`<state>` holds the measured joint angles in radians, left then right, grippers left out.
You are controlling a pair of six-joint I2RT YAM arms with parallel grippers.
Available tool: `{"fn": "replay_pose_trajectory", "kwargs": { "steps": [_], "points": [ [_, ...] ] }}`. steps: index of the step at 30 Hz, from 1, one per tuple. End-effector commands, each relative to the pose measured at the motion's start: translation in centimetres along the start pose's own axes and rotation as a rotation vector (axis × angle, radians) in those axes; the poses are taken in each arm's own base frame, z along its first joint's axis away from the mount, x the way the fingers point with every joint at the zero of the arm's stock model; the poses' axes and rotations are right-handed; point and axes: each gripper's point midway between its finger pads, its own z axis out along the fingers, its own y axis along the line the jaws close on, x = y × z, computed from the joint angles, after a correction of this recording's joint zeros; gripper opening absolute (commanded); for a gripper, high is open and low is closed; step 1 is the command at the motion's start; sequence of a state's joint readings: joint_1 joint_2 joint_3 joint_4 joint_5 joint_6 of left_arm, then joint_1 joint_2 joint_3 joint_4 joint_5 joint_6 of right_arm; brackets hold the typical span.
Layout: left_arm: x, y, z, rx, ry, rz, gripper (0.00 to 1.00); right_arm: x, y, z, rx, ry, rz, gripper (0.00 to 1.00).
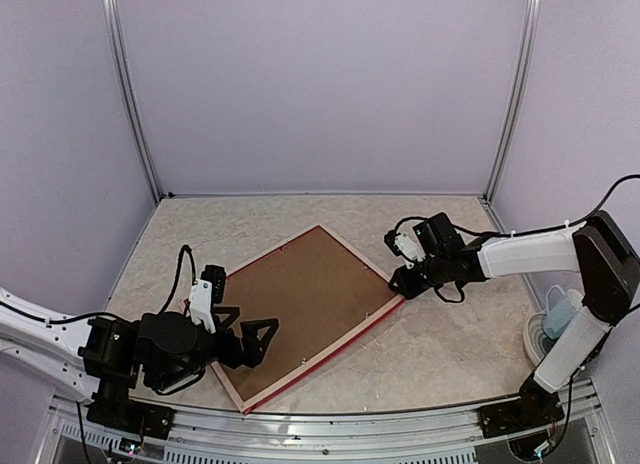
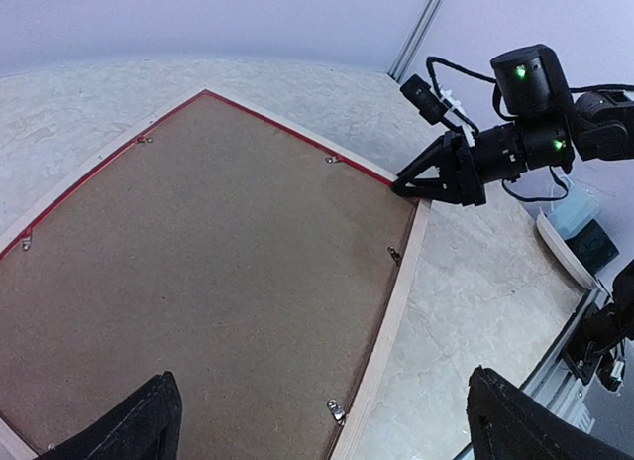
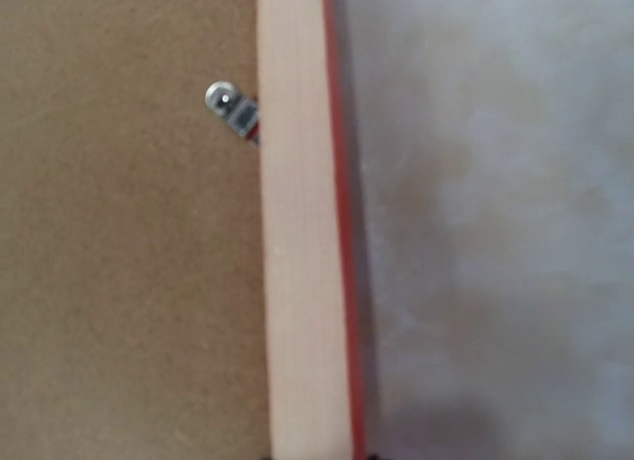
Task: Put the photo into the frame
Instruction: Pick up the photo frame from the center of the board, then pass from the right arm to the left
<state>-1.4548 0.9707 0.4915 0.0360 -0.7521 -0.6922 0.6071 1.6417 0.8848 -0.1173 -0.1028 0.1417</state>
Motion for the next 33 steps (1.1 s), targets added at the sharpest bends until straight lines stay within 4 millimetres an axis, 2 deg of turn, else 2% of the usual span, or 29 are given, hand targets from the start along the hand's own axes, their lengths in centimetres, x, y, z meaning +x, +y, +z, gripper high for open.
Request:
{"fn": "replay_pose_trajectory", "kwargs": {
  "steps": [1, 6, 10, 17, 19, 24, 33],
  "points": [
    [-0.6, -0.5, 0.2, -0.007, -0.002, 0.050, 0.99, -3.8, 0.5, -4.0, 0.047, -0.119, 0.008, 0.00],
    [-0.3, -3.0, 1.1, 0.001, 0.047, 0.238, 0.99, -4.7, 1.4, -6.0, 0.050, -0.119, 0.011, 0.00],
    [0.4, -5.9, 1.8, 0.028, 0.068, 0.380, 0.99, -5.1, 1.6, -6.8, 0.069, -0.129, 0.016, 0.00],
    [4.9, -10.3, 3.4, 0.048, 0.127, 0.661, 0.99, -5.0, 1.9, -6.7, 0.070, -0.120, 0.027, 0.00],
    [6.5, -10.7, 4.2, 0.022, 0.149, 0.732, 0.99, -4.9, 2.0, -6.6, 0.069, -0.114, 0.028, 0.00],
    [8.2, -11.6, 5.4, -0.025, 0.159, 0.821, 0.99, -4.9, 2.3, -6.5, 0.065, -0.109, 0.030, 0.00],
    [11.8, -10.4, 7.0, -0.162, 0.191, 1.039, 0.99, -4.8, 2.6, -6.3, 0.056, -0.100, 0.034, 0.00]
  ]
}}
